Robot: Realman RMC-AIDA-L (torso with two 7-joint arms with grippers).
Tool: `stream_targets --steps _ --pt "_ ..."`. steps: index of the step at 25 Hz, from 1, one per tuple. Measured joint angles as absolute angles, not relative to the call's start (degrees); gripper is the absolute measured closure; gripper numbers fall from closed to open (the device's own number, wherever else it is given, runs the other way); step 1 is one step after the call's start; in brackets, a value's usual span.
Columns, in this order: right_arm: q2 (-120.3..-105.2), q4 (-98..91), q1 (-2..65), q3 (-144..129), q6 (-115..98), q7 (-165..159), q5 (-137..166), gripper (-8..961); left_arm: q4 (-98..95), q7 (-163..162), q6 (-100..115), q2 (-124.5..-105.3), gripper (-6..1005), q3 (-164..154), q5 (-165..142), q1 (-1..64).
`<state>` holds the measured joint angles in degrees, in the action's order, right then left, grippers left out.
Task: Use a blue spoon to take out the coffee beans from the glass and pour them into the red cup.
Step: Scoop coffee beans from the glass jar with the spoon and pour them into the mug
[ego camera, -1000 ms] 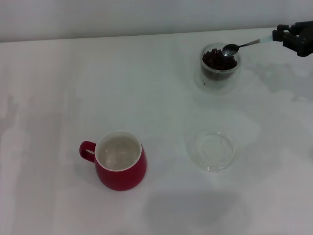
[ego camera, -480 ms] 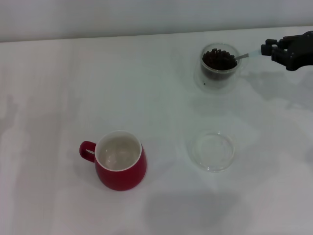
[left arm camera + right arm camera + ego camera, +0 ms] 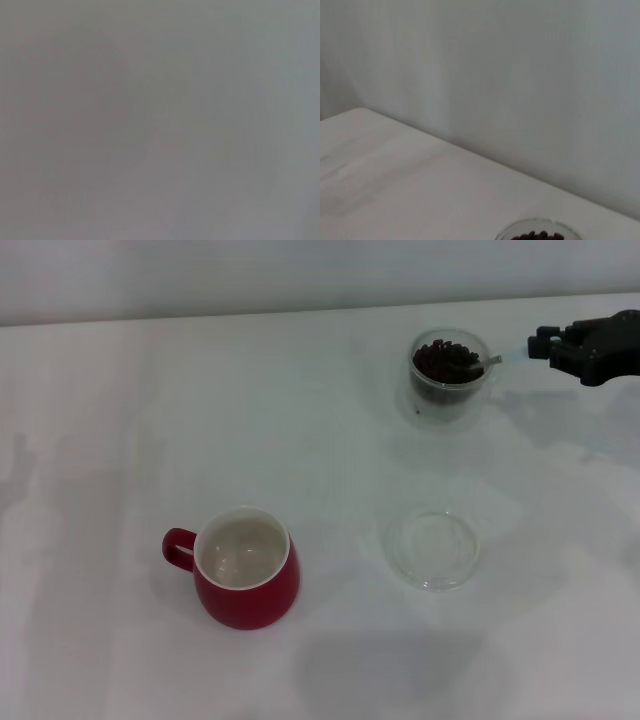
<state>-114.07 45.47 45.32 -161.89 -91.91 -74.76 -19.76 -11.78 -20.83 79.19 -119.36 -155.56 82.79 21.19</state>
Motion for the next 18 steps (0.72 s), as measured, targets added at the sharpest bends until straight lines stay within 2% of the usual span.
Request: stream_targets --steps 13,18 --pt "-113.32 47.4 48.3 -161.9 -90.6 -88.3 -14.5 806 -11.8 -20.8 79.2 -119.31 107 -155.6 82.8 21.3" --pt "-112.58 47.9 49.5 -161.9 -90.4 -93.1 -12.7 807 -11.6 -20.8 79.2 -119.28 107 -155.6 82.8 21.4"
